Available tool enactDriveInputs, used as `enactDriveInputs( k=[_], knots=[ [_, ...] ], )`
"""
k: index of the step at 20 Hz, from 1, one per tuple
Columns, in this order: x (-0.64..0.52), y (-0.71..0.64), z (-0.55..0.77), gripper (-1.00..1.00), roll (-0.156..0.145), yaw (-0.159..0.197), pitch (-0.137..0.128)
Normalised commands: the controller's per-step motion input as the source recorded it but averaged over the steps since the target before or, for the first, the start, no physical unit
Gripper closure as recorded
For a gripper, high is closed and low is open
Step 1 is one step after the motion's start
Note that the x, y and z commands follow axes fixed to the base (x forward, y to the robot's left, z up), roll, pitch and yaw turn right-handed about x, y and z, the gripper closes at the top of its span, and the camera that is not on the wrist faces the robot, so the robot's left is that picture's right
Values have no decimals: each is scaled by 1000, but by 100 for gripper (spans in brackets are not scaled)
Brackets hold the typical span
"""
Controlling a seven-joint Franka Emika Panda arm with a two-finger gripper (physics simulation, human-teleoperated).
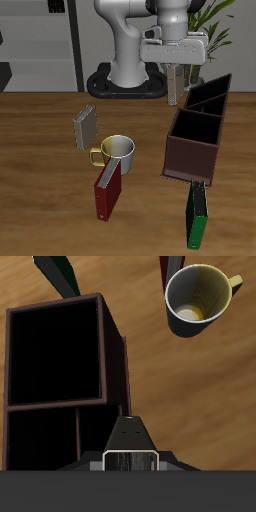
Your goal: Place the right yellow book into the left desk caddy's front compartment
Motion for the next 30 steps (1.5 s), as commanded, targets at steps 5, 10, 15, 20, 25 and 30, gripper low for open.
enactDriveInputs(
  k=[5,10,15,20,25,30],
  knots=[
    [147,92,-13,100,-31,32,24],
    [40,179,-46,100,13,36,16],
    [16,103,-37,100,14,-3,22],
    [16,118,-48,100,12,31,3],
    [78,74,55,100,6,-1,-1],
    [95,16,28,100,0,-7,7]
  ],
)
